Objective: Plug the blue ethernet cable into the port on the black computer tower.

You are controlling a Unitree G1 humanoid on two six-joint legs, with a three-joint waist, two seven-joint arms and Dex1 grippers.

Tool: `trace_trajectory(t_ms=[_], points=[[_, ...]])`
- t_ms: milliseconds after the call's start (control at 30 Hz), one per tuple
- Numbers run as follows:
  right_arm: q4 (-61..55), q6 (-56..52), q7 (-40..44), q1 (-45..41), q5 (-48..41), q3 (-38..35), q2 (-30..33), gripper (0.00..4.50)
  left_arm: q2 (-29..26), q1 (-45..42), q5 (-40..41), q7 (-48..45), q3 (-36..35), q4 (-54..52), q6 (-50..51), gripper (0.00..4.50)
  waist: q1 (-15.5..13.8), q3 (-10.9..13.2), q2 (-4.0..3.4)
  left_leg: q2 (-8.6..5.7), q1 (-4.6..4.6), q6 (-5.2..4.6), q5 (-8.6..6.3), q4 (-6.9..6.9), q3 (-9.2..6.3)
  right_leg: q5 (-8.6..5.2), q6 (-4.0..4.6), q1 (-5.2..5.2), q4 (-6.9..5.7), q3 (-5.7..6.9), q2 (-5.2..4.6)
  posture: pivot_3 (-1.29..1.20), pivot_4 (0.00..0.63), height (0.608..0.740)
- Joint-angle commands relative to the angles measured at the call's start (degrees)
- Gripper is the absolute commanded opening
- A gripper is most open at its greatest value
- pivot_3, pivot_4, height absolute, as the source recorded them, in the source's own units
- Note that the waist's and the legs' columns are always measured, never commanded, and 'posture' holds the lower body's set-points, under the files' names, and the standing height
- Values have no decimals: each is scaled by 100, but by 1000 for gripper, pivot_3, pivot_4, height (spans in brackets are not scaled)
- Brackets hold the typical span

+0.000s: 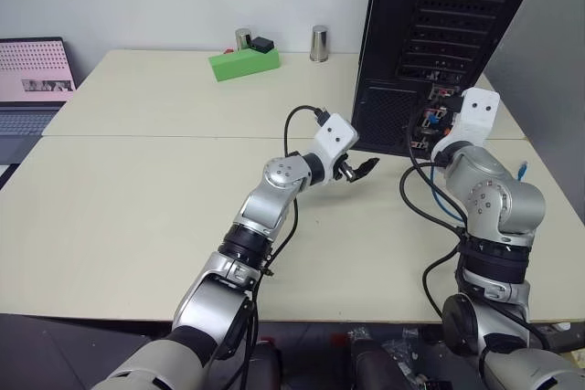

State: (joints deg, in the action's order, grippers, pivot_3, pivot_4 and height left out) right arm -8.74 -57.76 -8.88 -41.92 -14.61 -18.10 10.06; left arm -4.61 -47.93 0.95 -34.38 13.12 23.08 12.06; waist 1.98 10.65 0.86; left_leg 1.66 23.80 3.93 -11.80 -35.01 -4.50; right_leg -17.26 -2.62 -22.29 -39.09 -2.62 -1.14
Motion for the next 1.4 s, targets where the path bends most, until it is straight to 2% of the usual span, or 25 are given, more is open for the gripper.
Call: trace_trajectory(t_ms=[33, 767, 1400], points=[[-101, 61, -97, -155, -3, -168, 1, 0, 52, -33, -22, 8, 23, -143, -129, 4087, 0, 0, 0, 0, 0, 0, 0, 0, 0, 0, 0, 0, 0, 0, 0, 0, 150, 740], [16, -87, -351, -620, -90, -280, -376, 0, 97, -12, -28, 46, 6, -123, -159, 4087, 8, 0, 0, 0, 0, 0, 0, 0, 0, 0, 0, -1, -2, -1, 0, 0, 150, 740], [413, -14, -462, -1162, -185, -476, -422, 0, 97, -133, 26, 14, -46, -127, -148, 4087, 131, 0, -1, 0, -2, 0, 1, -6, 1, 1, 0, -3, -18, -5, 0, 0, 150, 740]])
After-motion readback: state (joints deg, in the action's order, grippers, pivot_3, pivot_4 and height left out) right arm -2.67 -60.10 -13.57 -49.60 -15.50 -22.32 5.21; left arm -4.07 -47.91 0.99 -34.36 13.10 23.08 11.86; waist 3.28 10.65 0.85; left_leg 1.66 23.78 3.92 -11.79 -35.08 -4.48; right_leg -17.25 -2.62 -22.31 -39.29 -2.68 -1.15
